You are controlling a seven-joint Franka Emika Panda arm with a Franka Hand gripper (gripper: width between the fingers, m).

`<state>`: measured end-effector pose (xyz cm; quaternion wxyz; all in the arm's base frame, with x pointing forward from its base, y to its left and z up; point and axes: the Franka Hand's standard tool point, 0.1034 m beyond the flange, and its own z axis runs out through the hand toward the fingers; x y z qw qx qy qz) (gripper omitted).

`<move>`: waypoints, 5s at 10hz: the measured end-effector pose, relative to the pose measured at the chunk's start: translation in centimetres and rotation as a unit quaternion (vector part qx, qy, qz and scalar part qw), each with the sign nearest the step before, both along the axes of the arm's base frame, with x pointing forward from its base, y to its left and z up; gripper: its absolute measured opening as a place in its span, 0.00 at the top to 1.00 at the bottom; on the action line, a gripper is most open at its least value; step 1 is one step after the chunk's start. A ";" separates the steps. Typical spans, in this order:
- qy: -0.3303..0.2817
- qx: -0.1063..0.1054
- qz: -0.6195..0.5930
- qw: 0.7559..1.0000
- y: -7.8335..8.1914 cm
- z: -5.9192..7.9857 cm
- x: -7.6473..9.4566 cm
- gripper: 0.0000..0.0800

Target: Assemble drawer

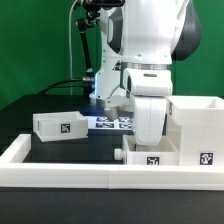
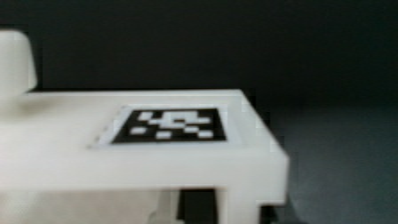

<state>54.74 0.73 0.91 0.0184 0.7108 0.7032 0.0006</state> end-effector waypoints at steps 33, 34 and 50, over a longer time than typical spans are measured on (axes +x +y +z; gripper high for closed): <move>0.017 -0.035 0.027 0.999 0.4 0.2 0.0 0.95; 0.016 -0.035 0.016 0.999 0.4 0.2 0.1 0.95; 0.042 -0.056 0.044 0.997 -5.2 4.9 2.8 0.19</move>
Offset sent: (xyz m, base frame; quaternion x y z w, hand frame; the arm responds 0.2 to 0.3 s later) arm 0.0000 0.0000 0.0000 0.0000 0.0000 0.0000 1.0000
